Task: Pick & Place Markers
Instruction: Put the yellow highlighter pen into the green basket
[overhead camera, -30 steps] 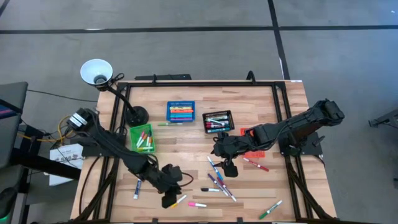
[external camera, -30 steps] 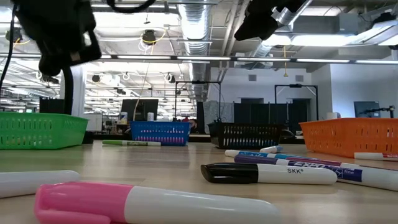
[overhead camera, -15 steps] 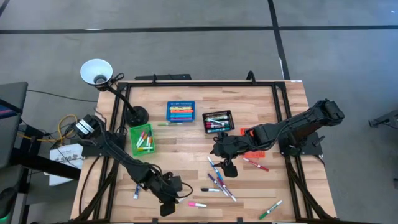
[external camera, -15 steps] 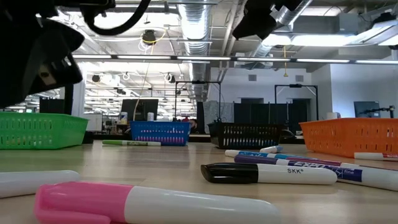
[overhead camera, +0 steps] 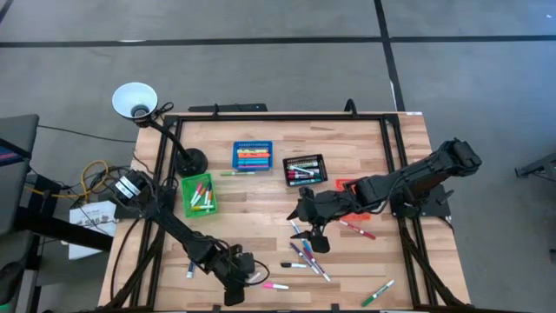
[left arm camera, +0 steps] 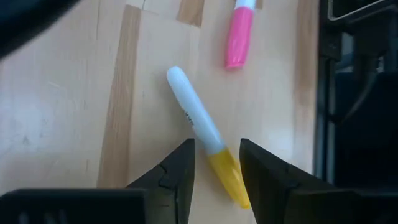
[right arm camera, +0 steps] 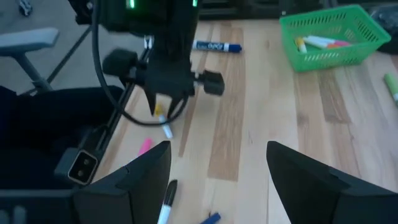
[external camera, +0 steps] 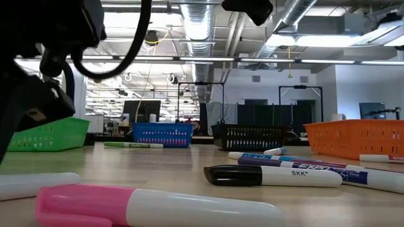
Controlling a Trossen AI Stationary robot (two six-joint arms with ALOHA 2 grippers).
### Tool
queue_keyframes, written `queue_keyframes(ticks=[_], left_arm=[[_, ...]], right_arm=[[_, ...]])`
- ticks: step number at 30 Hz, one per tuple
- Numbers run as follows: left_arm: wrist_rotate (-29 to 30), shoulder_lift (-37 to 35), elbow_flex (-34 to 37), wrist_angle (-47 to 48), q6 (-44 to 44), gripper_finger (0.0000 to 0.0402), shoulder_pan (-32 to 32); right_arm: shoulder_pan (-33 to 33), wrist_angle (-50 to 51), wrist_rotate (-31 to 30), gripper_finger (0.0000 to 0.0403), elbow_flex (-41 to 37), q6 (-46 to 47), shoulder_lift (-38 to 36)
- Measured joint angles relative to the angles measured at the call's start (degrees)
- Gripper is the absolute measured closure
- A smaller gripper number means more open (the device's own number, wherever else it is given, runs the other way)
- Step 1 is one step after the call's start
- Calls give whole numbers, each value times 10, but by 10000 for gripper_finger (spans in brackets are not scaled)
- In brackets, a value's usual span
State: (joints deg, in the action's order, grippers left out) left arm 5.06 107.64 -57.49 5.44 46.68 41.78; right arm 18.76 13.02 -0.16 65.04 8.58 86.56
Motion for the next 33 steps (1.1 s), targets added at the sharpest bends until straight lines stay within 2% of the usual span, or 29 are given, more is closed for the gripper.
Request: queue_keyframes(ticks=[8, 11, 17, 21, 26, 33], left_arm=[[20, 19, -1, -3, -21, 284, 0], [24, 23, -1, 5, -20, 304, -1], [29, 10, -1, 36, -18, 371, -1], [76, -16, 3, 67, -18, 372, -3], [121, -94, 2, 162, -12, 360, -3], [218, -256, 2, 425, 63, 367, -5]], right_arm=[[-18, -2, 0, 148, 0, 0, 0], [-24, -2, 0, 148, 0, 0, 0], [-22, -2, 1, 148, 0, 0, 0], [-19, -2, 1, 148, 0, 0, 0], [-15, -2, 1, 148, 0, 0, 0], [-11, -2, 1, 148, 0, 26, 0]])
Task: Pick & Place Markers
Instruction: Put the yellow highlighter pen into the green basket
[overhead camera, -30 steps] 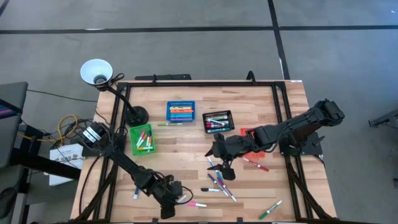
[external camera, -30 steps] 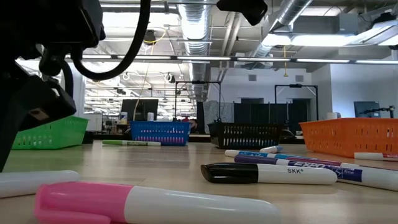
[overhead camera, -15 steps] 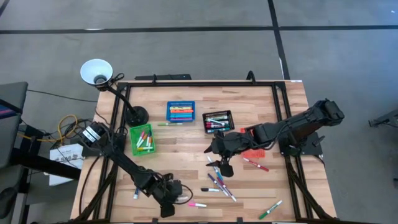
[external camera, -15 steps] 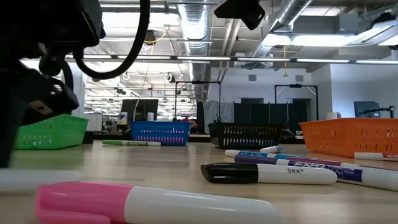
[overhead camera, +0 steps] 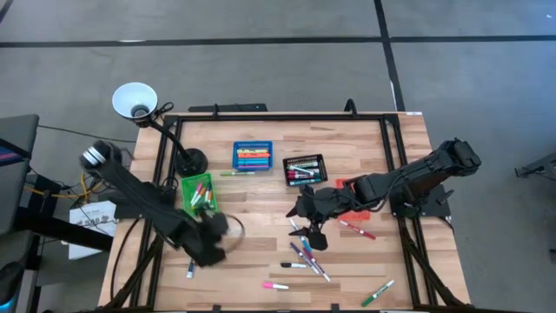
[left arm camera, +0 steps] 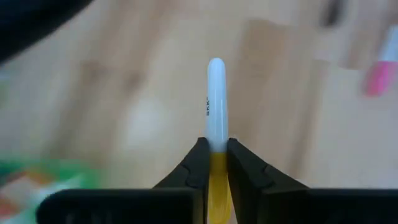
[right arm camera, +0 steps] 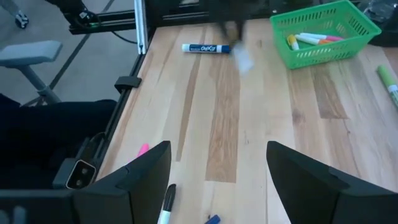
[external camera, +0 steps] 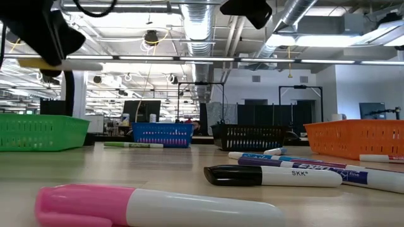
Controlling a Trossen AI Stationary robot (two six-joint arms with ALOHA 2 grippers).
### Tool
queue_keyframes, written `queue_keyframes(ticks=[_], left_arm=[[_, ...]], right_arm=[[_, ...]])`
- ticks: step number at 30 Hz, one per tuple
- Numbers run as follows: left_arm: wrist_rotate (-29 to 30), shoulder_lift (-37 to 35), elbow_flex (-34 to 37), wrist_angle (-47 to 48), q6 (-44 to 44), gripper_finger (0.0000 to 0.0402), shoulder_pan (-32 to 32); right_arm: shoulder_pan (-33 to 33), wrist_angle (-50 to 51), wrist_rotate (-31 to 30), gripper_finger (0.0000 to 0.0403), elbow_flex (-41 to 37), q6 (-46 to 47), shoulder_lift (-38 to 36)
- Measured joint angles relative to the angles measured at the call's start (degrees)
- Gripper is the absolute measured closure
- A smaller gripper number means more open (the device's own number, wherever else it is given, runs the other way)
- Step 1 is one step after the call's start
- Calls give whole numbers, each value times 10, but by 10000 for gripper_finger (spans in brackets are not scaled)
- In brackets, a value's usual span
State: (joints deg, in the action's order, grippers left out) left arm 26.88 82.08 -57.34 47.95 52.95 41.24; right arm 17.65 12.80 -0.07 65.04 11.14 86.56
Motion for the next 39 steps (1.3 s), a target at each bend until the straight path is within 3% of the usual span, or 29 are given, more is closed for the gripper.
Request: queue_keyframes(ticks=[5, 9, 13, 17, 27, 39], left_arm=[[42, -113, 12, 197, 145, 363, -23], [30, -192, 83, 230, 239, 364, -58], [1, -239, 170, 225, 240, 358, -92], [14, -261, 225, 212, 233, 358, -122], [30, -265, 263, 140, 191, 354, -177], [31, -265, 308, 77, 136, 329, -183]], right_arm=[[0, 0, -4, 148, 0, 10, 0], [1, 0, -4, 148, 0, 10, 0], [1, 0, -4, 148, 0, 10, 0], [0, 0, -4, 148, 0, 10, 0], [-21, 0, -4, 148, 0, 5, 0], [-34, 0, -4, 148, 0, 4, 0]])
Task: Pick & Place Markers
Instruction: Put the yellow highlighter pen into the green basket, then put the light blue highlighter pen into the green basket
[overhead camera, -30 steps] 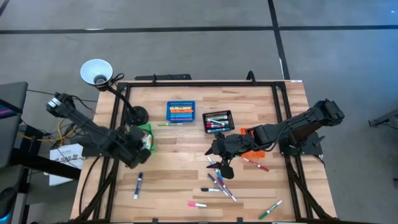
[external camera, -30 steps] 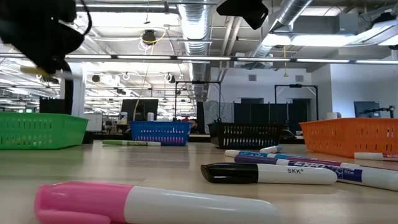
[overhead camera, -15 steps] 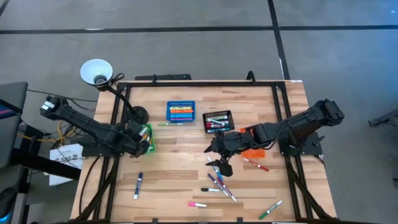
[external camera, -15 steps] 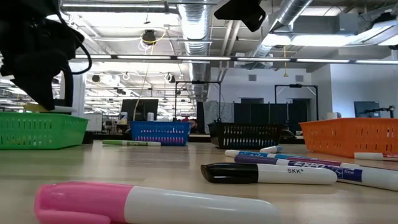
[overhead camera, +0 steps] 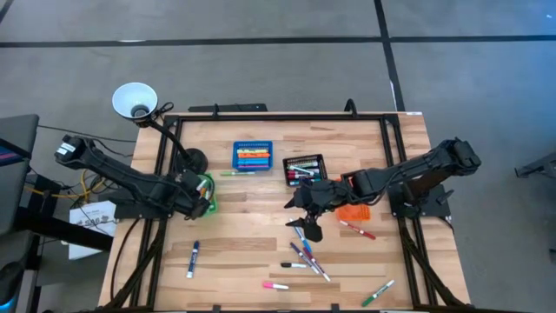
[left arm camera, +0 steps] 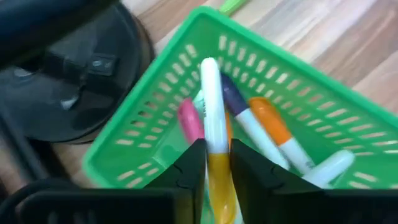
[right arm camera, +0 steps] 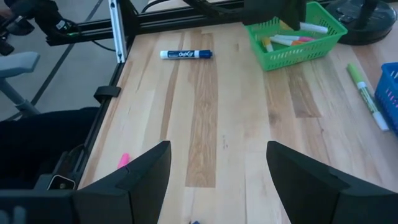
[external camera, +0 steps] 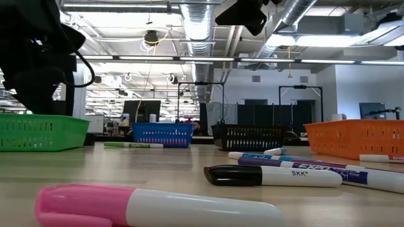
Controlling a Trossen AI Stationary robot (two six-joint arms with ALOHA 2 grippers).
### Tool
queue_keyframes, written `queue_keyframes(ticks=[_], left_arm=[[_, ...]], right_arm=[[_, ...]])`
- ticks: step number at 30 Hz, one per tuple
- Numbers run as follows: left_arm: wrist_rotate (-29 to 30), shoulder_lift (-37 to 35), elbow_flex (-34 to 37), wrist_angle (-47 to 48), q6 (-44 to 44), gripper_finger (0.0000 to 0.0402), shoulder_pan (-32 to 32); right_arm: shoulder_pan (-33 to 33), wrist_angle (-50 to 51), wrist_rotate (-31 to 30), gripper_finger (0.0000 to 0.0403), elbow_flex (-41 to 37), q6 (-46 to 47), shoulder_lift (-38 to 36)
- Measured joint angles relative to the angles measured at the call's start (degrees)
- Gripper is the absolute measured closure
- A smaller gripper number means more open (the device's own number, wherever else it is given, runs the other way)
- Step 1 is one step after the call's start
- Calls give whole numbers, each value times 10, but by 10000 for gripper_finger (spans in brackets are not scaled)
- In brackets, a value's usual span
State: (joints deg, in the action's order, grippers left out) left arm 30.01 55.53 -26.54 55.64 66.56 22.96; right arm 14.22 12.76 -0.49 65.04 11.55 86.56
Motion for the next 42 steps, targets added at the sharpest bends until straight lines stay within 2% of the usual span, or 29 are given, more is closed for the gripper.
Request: queue_keyframes(ticks=[6, 10, 13, 16, 23, 28, 33, 37, 40, 42], left_arm=[[2, 0, 2, -47, -6, 301, 0], [9, 0, 1, -62, -7, 298, 0], [9, -7, -13, -60, -27, 298, 0], [9, -22, -41, -62, -50, 298, 2], [10, -70, -78, -104, -140, 298, 2], [19, -85, -78, -121, -172, 298, 2], [19, -81, -78, -123, -173, 298, 2], [26, -80, -78, -126, -197, 298, 2], [35, -82, -78, -129, -223, 298, 2], [35, -83, -78, -132, -242, 298, 2]], right_arm=[[0, -1, 0, 148, 0, 0, 3], [8, -41, -10, 148, 0, -17, 46], [8, -107, -40, 148, 1, -73, 98], [0, -136, -88, 148, 14, -72, 143], [-45, 37, -95, 148, 102, 23, 159], [-57, 129, -86, 148, 106, 49, 155], [-59, 267, -81, 148, 105, 50, 155], [-61, 333, -77, 148, 105, 12, 157], [-59, 337, -71, 148, 98, -61, 159], [-58, 328, -67, 148, 87, -74, 159]])
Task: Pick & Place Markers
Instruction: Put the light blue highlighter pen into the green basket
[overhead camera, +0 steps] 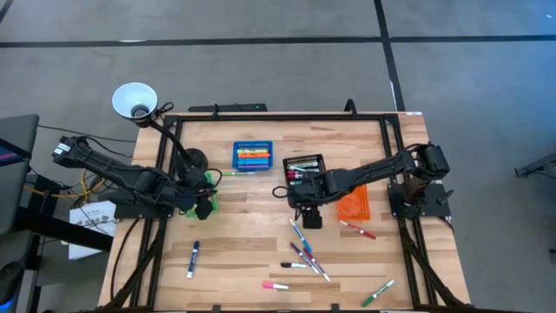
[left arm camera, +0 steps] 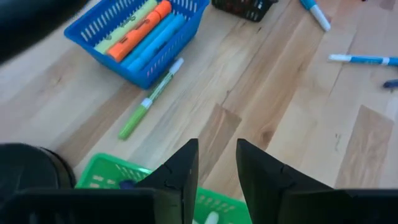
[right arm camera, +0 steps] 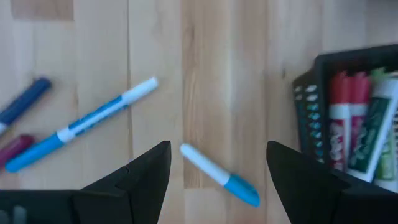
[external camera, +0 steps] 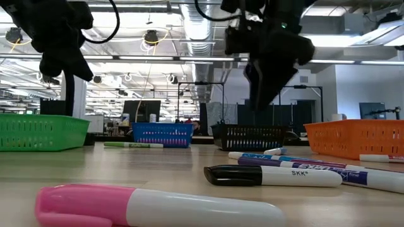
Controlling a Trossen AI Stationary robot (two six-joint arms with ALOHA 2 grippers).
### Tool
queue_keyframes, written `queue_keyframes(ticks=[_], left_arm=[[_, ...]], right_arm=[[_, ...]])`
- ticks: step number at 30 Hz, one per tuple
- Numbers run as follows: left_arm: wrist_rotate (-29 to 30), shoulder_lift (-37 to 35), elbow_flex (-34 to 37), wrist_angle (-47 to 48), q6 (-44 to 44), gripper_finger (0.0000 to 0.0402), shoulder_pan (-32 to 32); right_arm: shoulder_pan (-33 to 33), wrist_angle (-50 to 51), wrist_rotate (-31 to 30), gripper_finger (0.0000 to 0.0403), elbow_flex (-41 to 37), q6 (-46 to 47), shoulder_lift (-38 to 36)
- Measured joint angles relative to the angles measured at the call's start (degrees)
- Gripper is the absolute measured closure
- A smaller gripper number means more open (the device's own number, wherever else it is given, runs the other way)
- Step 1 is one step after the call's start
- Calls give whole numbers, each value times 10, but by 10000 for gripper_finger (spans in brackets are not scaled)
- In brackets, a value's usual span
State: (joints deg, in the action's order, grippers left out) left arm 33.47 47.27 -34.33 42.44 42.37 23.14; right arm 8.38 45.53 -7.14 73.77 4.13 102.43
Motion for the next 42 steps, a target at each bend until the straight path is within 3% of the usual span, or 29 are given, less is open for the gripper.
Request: queue_keyframes(ticks=[6, 18, 21, 33, 37, 42], left_arm=[[0, -1, 0, -27, -58, 298, -3], [0, -1, 0, -114, -139, 298, -38], [0, -1, 0, -122, -141, 298, -46], [0, -1, 0, -129, -141, 298, -50], [0, -1, 0, -130, -141, 298, -50], [0, -1, 0, -132, -141, 298, -50]], right_arm=[[-3, 8, 41, 157, -22, -1, 0], [-16, -40, 33, 224, -97, -20, 0], [-25, -63, 9, 225, -116, -40, 0], [-51, -118, 12, 220, -177, -101, -3], [-51, -134, 17, 255, -186, -106, -3], [-50, -138, 33, 335, -187, -68, -3]])
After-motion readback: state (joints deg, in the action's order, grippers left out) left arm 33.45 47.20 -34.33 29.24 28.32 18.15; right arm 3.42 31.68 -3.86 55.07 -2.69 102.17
